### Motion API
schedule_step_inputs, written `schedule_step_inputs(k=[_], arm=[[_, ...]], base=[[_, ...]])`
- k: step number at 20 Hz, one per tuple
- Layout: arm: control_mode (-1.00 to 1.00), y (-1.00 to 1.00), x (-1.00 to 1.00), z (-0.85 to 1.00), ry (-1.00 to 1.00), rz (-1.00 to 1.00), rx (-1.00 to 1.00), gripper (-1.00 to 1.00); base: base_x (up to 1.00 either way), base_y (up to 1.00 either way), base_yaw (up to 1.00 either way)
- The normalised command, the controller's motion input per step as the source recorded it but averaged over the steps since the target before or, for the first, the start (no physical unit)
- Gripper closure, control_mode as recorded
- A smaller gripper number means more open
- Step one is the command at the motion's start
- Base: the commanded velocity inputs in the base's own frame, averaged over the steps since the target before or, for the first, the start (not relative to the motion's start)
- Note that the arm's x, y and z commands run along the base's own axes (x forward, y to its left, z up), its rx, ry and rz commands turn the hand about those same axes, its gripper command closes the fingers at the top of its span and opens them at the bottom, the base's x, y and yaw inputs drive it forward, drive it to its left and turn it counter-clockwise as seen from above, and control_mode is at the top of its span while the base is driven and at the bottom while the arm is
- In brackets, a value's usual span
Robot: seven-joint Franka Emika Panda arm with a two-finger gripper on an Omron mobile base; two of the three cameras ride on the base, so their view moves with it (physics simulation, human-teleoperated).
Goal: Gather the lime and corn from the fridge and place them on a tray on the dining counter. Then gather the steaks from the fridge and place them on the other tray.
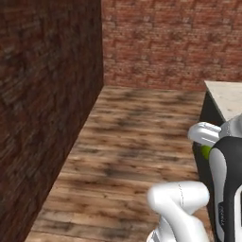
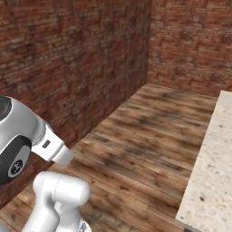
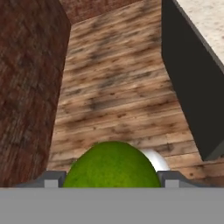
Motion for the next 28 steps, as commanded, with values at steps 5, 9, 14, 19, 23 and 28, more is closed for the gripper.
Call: schedule_step_inputs(k=[5, 9, 14, 19, 23, 28], arm=[[1.0, 0.0, 0.0, 0.0, 0.0, 0.0, 0.0, 1.0], [1.0, 0.0, 0.0, 0.0, 0.0, 0.0, 0.0, 1.0], [1.0, 0.0, 0.0, 0.0, 0.0, 0.0, 0.0, 1.0], [1.0, 0.0, 0.0, 0.0, 0.0, 0.0, 0.0, 1.0], [1.0, 0.0, 0.0, 0.0, 0.0, 0.0, 0.0, 1.0], [1.0, 0.0, 0.0, 0.0, 0.0, 0.0, 0.0, 1.0]], base=[[0.77, 0.58, -0.45], [0.88, 0.6, -0.42], [0.95, 0.56, -0.41], [0.99, 0.5, -0.39], [1.0, 0.42, -0.38], [1.0, 0.38, -0.38]])
